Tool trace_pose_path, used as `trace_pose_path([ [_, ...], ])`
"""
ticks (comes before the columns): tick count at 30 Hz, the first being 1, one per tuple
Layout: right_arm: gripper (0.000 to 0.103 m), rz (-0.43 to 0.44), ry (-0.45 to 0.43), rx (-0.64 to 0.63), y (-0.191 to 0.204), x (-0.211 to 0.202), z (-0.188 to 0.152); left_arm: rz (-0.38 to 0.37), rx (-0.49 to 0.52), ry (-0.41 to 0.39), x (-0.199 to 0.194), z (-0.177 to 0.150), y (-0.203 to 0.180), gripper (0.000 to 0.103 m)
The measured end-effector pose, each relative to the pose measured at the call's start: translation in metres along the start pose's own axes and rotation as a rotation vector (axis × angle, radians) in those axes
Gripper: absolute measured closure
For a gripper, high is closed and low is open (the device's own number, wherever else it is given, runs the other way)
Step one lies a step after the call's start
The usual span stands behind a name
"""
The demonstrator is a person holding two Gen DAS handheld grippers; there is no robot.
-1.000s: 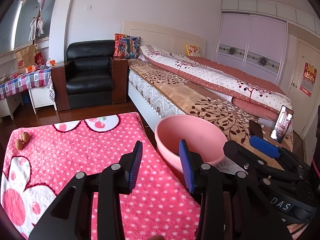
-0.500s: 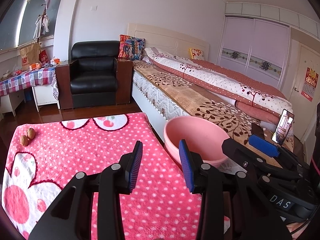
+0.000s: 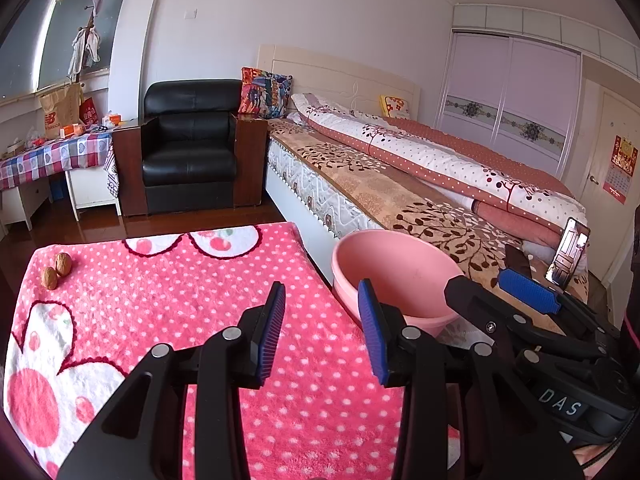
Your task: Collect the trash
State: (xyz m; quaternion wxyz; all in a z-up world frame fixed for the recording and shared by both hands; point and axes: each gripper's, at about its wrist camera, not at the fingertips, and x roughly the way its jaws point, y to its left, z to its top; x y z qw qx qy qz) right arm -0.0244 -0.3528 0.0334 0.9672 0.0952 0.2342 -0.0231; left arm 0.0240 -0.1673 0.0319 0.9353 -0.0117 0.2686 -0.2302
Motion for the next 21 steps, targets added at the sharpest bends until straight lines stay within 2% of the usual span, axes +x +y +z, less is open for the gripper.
trace_pose_path([
  [21,0.024,-0.001,0.009,0.019,-0.0028,0.0056,-0.0055,0.012,-0.002,0.025,0.0082,-0.0061,0.0038,0.065],
])
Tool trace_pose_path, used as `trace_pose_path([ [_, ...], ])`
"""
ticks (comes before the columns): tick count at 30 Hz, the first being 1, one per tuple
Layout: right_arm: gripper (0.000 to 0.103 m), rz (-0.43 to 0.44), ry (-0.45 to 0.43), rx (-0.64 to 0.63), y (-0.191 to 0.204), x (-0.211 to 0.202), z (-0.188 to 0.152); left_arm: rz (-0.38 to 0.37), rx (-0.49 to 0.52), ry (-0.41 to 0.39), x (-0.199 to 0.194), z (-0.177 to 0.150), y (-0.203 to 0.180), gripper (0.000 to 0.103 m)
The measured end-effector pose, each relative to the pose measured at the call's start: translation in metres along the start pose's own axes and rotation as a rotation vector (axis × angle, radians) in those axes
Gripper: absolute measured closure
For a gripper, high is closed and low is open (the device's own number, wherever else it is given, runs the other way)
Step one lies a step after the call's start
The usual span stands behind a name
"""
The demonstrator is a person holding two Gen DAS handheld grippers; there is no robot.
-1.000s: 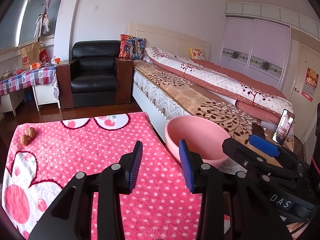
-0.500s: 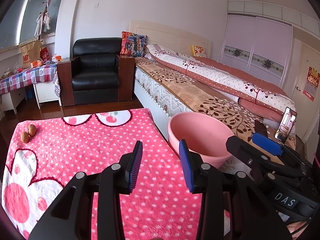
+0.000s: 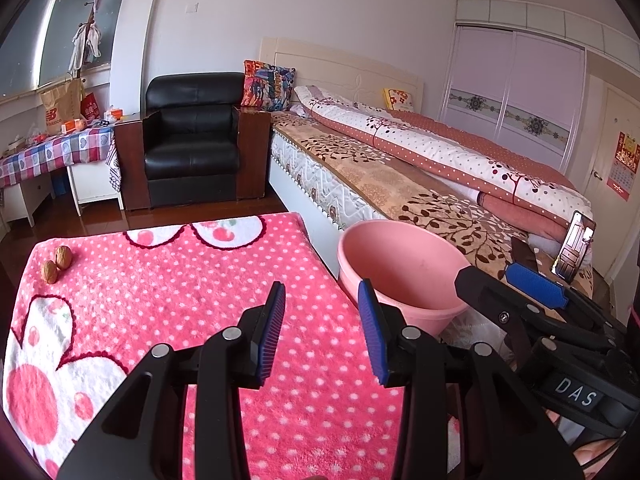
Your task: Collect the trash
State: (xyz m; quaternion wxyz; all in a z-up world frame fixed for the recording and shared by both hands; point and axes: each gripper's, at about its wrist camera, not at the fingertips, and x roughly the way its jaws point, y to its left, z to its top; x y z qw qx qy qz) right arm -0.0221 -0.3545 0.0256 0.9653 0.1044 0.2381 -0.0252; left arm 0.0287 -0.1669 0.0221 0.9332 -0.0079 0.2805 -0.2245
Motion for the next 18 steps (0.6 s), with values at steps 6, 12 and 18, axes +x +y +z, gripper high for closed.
trace_pose_path([
  [6,0.024,0.001,0.002,-0.001,0.0014,0.0002,-0.0006,0.003,-0.003,-0.001,-0.0003,-0.0004,0.0013,0.065],
  [12,0.024,0.001,0.006,-0.001,0.0023,0.0012,-0.0015,0.002,-0.006,0.002,-0.0003,-0.0008,0.0015,0.065],
  [18,0.024,0.002,0.009,-0.003,0.0038,0.0032,-0.0022,0.005,-0.003,0.005,0.0002,-0.002,0.0027,0.065],
])
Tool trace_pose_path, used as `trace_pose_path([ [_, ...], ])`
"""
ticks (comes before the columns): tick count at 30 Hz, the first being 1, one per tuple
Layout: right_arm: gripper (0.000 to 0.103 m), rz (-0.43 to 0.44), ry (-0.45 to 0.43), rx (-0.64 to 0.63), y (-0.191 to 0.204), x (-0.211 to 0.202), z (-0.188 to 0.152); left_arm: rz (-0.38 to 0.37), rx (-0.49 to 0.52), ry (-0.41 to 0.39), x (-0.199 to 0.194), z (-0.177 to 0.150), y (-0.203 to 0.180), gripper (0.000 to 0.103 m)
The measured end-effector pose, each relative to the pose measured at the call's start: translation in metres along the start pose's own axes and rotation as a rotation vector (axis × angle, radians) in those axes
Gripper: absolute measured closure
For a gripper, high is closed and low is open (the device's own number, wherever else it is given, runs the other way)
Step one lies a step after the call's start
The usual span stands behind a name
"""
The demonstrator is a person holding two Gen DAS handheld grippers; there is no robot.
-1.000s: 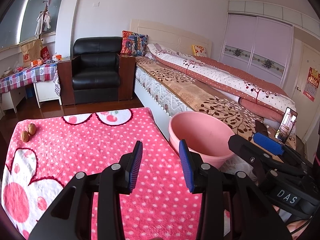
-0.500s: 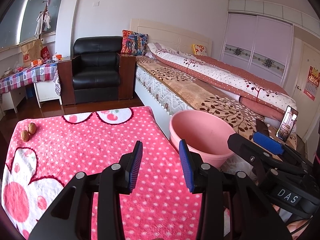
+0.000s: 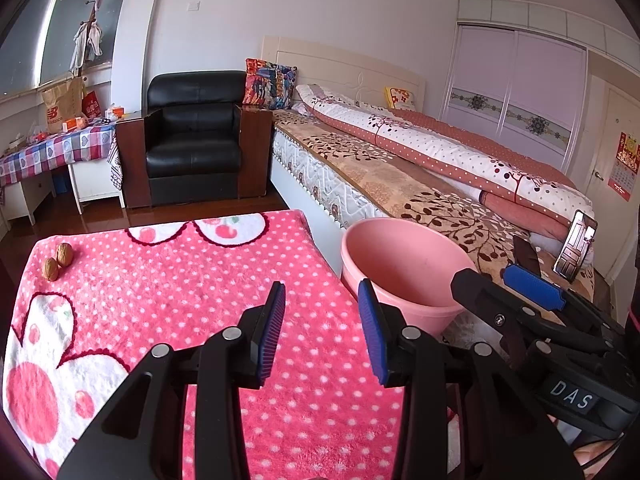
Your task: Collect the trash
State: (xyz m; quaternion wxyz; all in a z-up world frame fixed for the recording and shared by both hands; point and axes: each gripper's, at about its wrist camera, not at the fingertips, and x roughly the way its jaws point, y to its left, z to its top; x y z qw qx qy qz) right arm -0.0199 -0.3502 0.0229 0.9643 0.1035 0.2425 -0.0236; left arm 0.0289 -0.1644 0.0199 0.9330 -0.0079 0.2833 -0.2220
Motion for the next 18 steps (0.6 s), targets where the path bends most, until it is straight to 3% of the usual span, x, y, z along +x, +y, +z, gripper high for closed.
trace_pose_path([
  [18,0.024,0.0,0.004,-0.002,0.0014,0.0021,-0.0003,0.005,-0.001,-0.004,0.0006,0.001,0.001,0.065],
])
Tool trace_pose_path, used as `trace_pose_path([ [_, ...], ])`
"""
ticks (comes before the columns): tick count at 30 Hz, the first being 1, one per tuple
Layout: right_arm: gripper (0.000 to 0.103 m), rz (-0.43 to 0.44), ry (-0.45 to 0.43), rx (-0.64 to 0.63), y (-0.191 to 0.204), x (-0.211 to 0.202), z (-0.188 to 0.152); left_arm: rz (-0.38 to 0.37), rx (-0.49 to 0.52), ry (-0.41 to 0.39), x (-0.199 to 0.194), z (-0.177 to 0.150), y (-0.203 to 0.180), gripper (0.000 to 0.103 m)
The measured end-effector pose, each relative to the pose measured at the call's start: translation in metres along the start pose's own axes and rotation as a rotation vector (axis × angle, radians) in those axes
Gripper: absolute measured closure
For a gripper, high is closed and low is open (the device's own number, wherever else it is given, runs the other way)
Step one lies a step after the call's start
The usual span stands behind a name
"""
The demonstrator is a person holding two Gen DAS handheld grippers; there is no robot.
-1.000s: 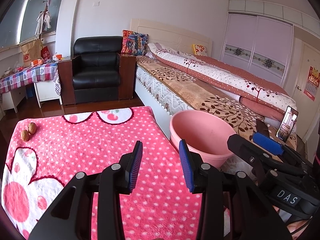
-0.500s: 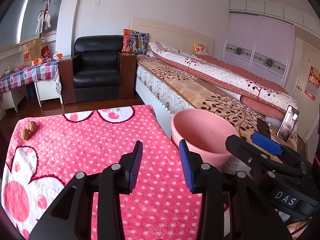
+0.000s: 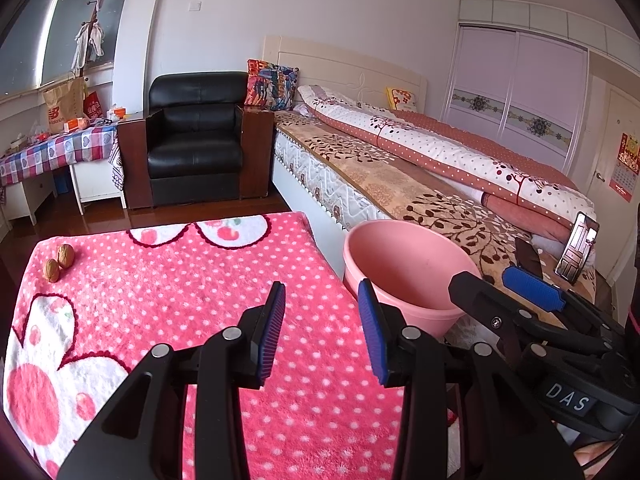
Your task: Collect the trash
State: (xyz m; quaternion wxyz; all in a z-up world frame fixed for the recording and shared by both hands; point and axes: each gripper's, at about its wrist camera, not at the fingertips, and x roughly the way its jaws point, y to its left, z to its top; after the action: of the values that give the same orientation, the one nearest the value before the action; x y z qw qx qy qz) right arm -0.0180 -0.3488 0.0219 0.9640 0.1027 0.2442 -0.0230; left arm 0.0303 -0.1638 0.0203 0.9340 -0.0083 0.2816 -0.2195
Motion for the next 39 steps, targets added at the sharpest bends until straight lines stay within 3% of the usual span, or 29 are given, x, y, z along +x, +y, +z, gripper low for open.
trace_pose_path([
  [30,0.024,0.002,0.025,-0.003,0.0,0.012,-0.008,0.021,0.001,-0.006,0.006,-0.003,0.006,0.065],
  [39,0.024,0.01,0.039,-0.015,0.005,0.018,-0.01,0.051,-0.016,0.034,0.014,-0.004,0.014,0.065],
])
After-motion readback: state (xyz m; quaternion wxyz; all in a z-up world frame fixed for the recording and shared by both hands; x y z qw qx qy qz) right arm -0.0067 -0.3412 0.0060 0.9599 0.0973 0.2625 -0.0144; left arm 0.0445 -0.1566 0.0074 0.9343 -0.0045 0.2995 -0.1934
